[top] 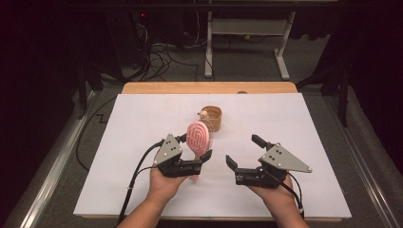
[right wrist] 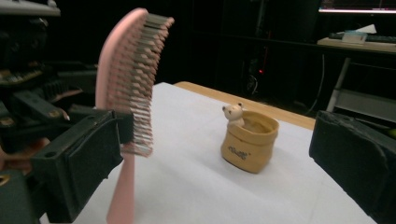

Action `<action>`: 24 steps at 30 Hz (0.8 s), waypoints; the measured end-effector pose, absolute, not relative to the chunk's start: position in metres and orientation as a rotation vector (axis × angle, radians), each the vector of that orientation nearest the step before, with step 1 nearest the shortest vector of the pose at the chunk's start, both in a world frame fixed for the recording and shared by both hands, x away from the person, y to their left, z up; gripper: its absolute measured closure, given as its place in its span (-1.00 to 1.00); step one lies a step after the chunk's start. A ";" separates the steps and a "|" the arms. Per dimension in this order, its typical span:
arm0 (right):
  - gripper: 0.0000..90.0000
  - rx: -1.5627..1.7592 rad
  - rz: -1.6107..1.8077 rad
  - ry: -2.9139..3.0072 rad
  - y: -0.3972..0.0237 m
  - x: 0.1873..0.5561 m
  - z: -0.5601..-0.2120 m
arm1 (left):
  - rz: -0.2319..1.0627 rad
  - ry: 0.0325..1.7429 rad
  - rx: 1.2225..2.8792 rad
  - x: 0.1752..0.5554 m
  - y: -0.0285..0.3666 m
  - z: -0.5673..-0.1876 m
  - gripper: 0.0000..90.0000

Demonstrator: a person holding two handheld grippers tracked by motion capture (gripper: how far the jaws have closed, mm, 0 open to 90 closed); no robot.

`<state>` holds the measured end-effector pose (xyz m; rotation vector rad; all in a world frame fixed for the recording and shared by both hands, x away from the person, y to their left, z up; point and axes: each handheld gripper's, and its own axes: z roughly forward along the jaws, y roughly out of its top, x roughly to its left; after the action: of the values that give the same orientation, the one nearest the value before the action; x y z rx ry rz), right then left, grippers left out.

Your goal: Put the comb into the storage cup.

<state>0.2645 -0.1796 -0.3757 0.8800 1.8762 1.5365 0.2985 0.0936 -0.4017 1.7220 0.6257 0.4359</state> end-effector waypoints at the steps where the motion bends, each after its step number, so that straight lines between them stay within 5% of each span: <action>1: -0.93 0.873 1.546 1.874 -0.178 0.265 -0.374 | 0.442 0.626 1.722 0.298 0.093 -0.402 -0.57; 24: -0.61 0.843 1.652 1.920 -0.130 0.285 -0.347 | 0.495 0.609 1.727 0.288 0.085 -0.397 -0.57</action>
<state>0.2851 -0.1297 -0.3468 0.8426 1.9196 1.6518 0.2883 0.0848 -0.3973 1.7274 0.6088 0.4949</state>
